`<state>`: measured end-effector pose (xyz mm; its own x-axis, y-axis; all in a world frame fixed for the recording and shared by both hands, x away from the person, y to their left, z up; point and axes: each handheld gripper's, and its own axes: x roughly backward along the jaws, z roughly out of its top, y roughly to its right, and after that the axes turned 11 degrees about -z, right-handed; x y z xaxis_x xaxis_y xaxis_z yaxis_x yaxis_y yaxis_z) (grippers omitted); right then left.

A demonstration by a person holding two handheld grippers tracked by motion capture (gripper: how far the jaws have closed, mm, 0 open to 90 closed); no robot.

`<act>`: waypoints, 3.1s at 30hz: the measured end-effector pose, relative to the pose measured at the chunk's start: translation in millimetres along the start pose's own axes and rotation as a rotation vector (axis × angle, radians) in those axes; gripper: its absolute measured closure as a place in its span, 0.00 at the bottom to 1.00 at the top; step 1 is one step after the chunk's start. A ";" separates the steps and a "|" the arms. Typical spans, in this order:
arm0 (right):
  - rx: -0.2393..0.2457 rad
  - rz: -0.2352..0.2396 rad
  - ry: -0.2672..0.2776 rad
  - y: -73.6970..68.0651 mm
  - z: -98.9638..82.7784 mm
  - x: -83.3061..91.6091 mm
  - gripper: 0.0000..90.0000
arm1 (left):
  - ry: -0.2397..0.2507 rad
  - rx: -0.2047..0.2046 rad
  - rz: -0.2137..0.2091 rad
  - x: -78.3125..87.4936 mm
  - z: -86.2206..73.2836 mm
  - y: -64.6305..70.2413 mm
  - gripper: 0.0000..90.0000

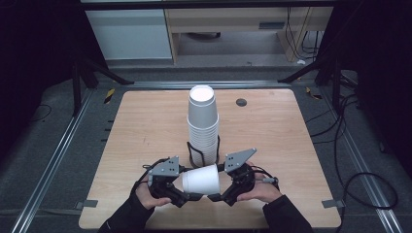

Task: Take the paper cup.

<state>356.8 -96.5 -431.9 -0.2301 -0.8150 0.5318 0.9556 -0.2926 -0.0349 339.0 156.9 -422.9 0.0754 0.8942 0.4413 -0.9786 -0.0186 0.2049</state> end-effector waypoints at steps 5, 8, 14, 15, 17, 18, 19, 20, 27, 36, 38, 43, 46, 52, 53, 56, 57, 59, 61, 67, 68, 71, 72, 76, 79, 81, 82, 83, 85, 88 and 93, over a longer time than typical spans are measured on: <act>0.011 0.007 0.001 -0.3 0.2 -0.8 0.07 | -0.003 0.001 -0.007 -1.7 -0.4 0.1 0.21; 0.015 0.010 -0.002 -0.4 0.0 -1.3 0.07 | -0.006 0.003 -0.010 -2.6 -0.6 0.0 0.22; 0.019 0.010 -0.004 0.0 -0.6 -2.1 0.08 | -0.007 0.009 -0.011 -3.5 -1.5 -0.8 0.22; 0.017 0.011 -0.005 0.2 -0.7 -2.2 0.09 | -0.009 0.011 -0.011 -3.5 -1.5 -0.9 0.22; 0.019 0.009 -0.011 0.0 -0.8 -2.2 0.09 | -0.011 0.013 -0.008 -3.7 -1.5 -0.8 0.22; 0.018 0.009 -0.011 0.1 -0.9 -2.1 0.10 | -0.010 0.017 -0.009 -3.8 -1.5 -1.2 0.22; 0.017 0.008 -0.011 0.3 -0.8 -1.8 0.10 | -0.012 0.014 -0.004 -3.5 -1.2 -1.0 0.22; 0.019 0.005 -0.011 0.4 -0.7 -1.9 0.10 | -0.010 0.013 -0.002 -3.2 -0.9 -0.8 0.21; 0.020 -0.002 -0.021 1.3 -1.2 -0.4 0.10 | -0.026 0.001 0.032 1.0 1.4 2.3 0.19; 0.043 -0.053 -0.056 7.5 1.0 9.8 0.10 | -0.063 0.027 0.054 14.6 -0.6 -1.1 0.13; 0.051 -0.064 -0.064 9.2 3.3 12.6 0.10 | -0.084 0.025 0.080 14.7 -1.9 -2.3 0.13; 0.102 -0.081 -0.110 10.5 11.8 13.0 0.10 | -0.115 0.031 0.077 10.6 -4.6 -4.4 0.12; 0.128 -0.080 -0.155 10.0 17.3 8.8 0.10 | -0.141 0.028 0.081 8.1 -6.1 -5.3 0.12; 0.190 -0.072 -0.242 9.2 29.3 -2.5 0.10 | -0.171 0.023 0.103 6.5 -7.9 -6.8 0.12; 0.197 -0.066 -0.259 9.1 31.5 -5.4 0.10 | -0.177 0.023 0.105 6.2 -8.0 -6.9 0.12; 0.224 -0.055 -0.294 7.6 36.1 -12.0 0.10 | -0.190 0.024 0.111 4.4 -8.6 -7.0 0.12; 0.235 -0.051 -0.305 6.2 38.1 -14.9 0.10 | -0.193 0.022 0.113 4.1 -8.7 -7.0 0.13; 0.246 -0.046 -0.318 4.5 40.3 -18.6 0.10 | -0.205 0.019 0.113 3.9 -8.8 -7.0 0.13; 0.260 -0.046 -0.332 3.2 42.6 -22.5 0.10 | -0.211 0.016 0.115 3.2 -9.1 -6.8 0.13; 0.282 -0.040 -0.358 0.7 47.5 -30.0 0.10 | -0.236 0.017 0.114 1.9 -9.7 -7.1 0.18; 0.282 -0.042 -0.357 0.6 47.5 -30.4 0.10 | -0.237 0.020 0.112 1.8 -9.8 -7.3 0.19; 0.288 -0.046 -0.357 1.1 47.2 -31.0 0.10 | -0.233 0.027 0.108 1.5 -10.1 -7.4 0.23; 0.283 -0.049 -0.358 1.0 47.2 -30.9 0.10 | -0.232 0.028 0.109 1.4 -10.1 -7.3 0.24; 0.279 -0.042 -0.357 1.4 47.0 -30.6 0.10 | -0.230 0.030 0.106 1.5 -10.5 -7.4 0.25; 0.280 -0.048 -0.350 2.1 46.8 -31.3 0.08 | -0.227 0.032 0.107 2.4 -10.6 -7.4 0.25; 0.272 -0.041 -0.347 2.8 46.5 -31.6 0.08 | -0.220 0.037 0.100 3.0 -11.0 -7.8 0.25; 0.271 -0.039 -0.343 3.4 46.4 -31.9 0.07 | -0.220 0.037 0.097 3.3 -11.0 -7.9 0.25; 0.265 -0.037 -0.344 3.1 46.5 -31.9 0.07 | -0.217 0.039 0.097 3.6 -11.0 -7.7 0.25; 0.261 -0.039 -0.341 2.8 47.2 -31.6 0.05 | -0.206 0.041 0.093 4.3 -11.2 -7.3 0.25; 0.247 -0.043 -0.327 3.6 48.8 -29.0 0.03 | -0.199 0.033 0.091 7.3 -10.7 -7.4 0.25; 0.223 -0.057 -0.288 6.3 51.0 -21.8 0.01 | -0.182 0.036 0.100 13.8 -10.5 -7.9 0.25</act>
<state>377.2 -55.0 -400.6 -0.2533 -0.6173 0.7448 0.9667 -0.1912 0.1702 345.8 174.1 -427.5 0.0149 0.7919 0.6105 -0.9757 -0.1221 0.1821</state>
